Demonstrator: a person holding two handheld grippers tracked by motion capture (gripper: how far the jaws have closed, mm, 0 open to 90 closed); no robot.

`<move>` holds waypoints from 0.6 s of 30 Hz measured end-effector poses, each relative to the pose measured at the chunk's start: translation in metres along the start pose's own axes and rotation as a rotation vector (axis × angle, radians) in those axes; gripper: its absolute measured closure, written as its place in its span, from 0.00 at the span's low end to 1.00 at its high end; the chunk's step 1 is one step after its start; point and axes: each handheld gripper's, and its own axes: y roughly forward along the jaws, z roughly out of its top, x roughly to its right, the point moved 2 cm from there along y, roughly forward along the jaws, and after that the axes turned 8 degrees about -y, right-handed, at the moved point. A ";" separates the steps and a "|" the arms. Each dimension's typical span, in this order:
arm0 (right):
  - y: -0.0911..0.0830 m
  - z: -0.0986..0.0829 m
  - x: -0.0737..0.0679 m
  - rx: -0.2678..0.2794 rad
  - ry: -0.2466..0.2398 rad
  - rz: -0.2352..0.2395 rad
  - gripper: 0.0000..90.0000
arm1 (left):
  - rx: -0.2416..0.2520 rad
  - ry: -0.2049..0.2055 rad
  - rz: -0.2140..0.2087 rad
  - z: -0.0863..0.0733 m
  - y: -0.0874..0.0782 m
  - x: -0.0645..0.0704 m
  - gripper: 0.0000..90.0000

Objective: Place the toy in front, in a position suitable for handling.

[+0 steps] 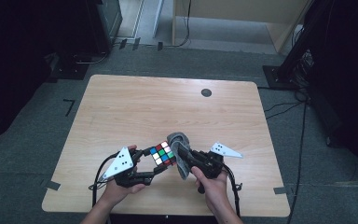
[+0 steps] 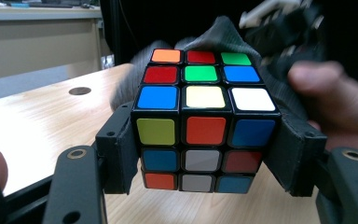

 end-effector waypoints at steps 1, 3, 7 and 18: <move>-0.001 0.003 -0.002 0.028 0.005 0.016 0.78 | -0.002 0.002 0.004 0.000 0.000 0.000 0.38; -0.005 0.013 -0.011 0.091 -0.006 0.072 0.78 | -0.017 0.013 0.020 -0.001 0.001 -0.001 0.38; -0.007 0.019 -0.023 0.143 -0.039 0.097 0.78 | -0.011 -0.001 0.013 -0.001 0.000 0.000 0.38; -0.007 0.011 -0.013 0.128 0.018 0.054 0.78 | 0.021 -0.034 0.011 0.004 -0.007 -0.008 0.38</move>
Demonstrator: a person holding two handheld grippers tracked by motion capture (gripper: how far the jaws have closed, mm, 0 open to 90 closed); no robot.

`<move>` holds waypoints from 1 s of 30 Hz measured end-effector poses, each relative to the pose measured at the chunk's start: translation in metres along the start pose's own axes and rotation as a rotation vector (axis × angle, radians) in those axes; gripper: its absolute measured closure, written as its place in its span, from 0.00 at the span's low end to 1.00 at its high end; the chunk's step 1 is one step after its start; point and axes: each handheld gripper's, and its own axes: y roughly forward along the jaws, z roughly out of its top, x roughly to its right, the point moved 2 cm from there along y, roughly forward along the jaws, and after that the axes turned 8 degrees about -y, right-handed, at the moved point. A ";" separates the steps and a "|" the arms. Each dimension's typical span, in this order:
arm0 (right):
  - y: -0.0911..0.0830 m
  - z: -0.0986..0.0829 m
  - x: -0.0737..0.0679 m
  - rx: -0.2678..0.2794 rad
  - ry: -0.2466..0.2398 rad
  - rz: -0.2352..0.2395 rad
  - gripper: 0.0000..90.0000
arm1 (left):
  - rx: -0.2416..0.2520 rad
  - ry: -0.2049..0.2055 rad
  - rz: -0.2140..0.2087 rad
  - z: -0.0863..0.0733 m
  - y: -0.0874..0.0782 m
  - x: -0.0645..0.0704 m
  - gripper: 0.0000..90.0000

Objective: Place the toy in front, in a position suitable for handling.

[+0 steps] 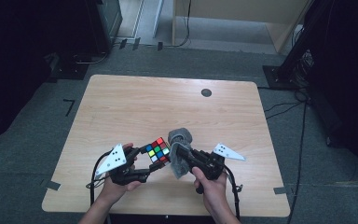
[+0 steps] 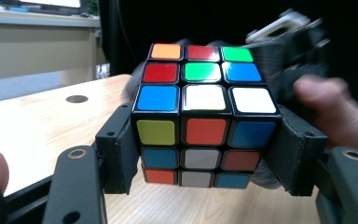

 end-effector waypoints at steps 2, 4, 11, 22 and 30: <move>-0.003 0.004 -0.002 0.039 0.003 0.024 0.78 | -0.006 -0.010 -0.011 -0.001 0.000 0.000 0.38; 0.001 0.000 0.000 0.003 -0.002 0.024 0.78 | -0.001 -0.011 -0.025 -0.001 0.001 0.002 0.38; 0.008 -0.028 0.029 -0.298 -0.210 -0.264 0.75 | 0.016 -0.044 0.009 0.002 -0.001 -0.001 0.38; -0.002 -0.010 0.045 -0.281 -0.390 -0.457 0.28 | 0.033 -0.132 0.082 -0.002 -0.001 -0.015 0.38; 0.017 -0.015 -0.009 -0.223 -0.466 -0.178 0.20 | 0.069 -0.214 0.109 0.000 -0.001 -0.017 0.38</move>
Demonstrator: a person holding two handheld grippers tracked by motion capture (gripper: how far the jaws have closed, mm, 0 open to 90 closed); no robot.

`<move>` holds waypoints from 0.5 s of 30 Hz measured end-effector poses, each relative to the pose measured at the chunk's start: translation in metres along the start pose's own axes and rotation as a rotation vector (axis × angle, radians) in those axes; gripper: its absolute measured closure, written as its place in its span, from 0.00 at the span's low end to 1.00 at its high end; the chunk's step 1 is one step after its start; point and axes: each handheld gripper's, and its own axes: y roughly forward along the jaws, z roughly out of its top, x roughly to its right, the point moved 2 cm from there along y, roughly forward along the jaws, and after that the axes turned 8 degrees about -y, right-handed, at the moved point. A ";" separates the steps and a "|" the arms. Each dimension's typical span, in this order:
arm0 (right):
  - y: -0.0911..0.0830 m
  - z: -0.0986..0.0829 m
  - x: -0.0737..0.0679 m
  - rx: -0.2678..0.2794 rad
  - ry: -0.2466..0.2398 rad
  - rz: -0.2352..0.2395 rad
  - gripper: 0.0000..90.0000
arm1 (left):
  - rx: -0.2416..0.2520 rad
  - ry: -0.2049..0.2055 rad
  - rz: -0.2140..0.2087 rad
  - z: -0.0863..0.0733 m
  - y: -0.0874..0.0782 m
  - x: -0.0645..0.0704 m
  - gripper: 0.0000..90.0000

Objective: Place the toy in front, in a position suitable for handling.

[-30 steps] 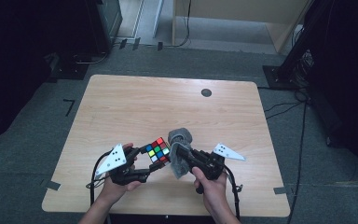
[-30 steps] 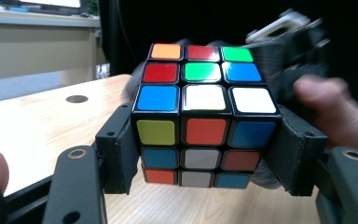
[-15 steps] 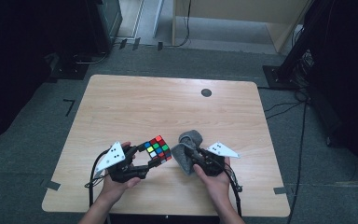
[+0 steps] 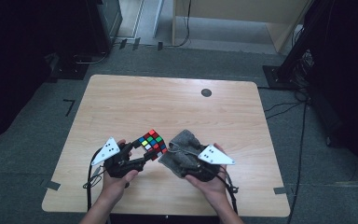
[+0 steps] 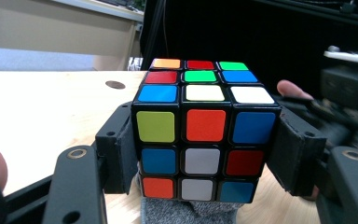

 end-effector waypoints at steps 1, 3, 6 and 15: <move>0.003 0.001 -0.009 -0.001 -0.022 0.023 0.20 | -0.001 -0.003 -0.002 0.000 0.001 0.002 0.38; 0.009 0.002 -0.024 -0.001 -0.060 0.032 0.20 | -0.001 -0.007 -0.011 -0.002 0.003 0.006 0.38; 0.012 0.002 -0.036 0.006 -0.084 0.015 0.20 | -0.002 -0.008 -0.014 -0.005 0.007 0.013 0.38; 0.014 -0.001 -0.041 0.021 -0.145 -0.120 0.31 | -0.047 -0.017 -0.023 -0.017 0.020 0.032 0.38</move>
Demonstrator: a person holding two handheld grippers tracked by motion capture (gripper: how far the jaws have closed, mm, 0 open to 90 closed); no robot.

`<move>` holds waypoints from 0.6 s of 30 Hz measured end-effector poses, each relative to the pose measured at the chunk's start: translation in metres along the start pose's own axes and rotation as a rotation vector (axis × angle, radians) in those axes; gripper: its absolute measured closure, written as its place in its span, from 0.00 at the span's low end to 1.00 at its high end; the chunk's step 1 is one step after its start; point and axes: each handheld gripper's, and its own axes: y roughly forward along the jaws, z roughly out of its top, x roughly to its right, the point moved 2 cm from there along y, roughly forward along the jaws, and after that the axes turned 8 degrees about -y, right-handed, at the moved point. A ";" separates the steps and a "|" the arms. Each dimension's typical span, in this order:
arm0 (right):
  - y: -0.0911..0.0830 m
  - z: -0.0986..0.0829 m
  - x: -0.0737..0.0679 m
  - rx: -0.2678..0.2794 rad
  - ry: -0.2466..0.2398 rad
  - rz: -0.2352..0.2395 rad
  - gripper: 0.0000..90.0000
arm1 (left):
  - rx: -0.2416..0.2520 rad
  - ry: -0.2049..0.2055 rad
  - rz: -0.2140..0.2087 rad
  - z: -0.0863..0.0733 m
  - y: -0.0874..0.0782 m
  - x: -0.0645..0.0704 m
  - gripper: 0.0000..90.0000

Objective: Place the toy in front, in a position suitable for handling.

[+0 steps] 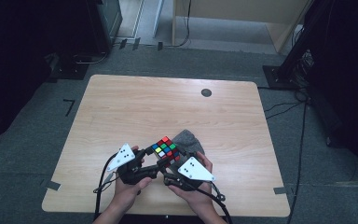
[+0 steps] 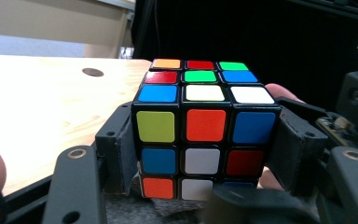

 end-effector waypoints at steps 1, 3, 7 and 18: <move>-0.001 0.000 0.000 0.006 0.000 0.007 0.34 | 0.003 0.002 0.004 0.000 0.000 0.000 0.38; -0.002 0.000 0.000 0.006 -0.011 -0.016 0.38 | 0.007 0.005 0.010 0.001 0.000 0.000 0.38; -0.002 -0.002 0.004 -0.014 0.019 -0.017 0.38 | 0.055 0.032 -0.009 0.006 -0.008 -0.003 0.28; -0.017 0.002 0.045 -0.025 0.123 -0.014 0.38 | 0.063 0.070 0.010 0.020 -0.023 -0.031 0.19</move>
